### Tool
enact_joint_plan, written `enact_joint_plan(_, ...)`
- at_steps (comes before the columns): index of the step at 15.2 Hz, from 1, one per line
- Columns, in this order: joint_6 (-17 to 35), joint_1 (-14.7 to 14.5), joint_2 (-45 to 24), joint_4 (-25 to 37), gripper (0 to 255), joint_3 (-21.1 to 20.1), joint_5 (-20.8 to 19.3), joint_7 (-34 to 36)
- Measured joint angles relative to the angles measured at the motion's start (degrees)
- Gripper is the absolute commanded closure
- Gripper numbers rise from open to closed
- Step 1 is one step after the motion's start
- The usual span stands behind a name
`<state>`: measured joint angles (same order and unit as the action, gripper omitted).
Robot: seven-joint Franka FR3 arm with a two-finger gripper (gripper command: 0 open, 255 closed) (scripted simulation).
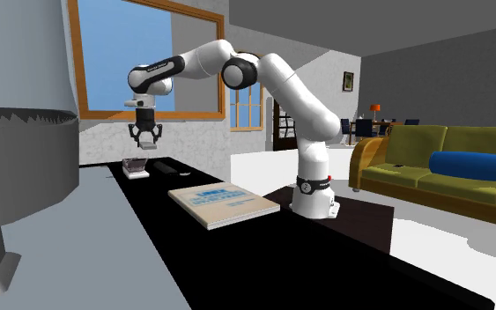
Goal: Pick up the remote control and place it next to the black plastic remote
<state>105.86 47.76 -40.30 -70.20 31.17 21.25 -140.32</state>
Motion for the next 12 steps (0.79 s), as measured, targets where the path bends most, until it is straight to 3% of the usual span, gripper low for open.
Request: enact_joint_plan(12,6.5,-0.2,-2.5,-4.4,255,-0.9,1.4,-1.1)
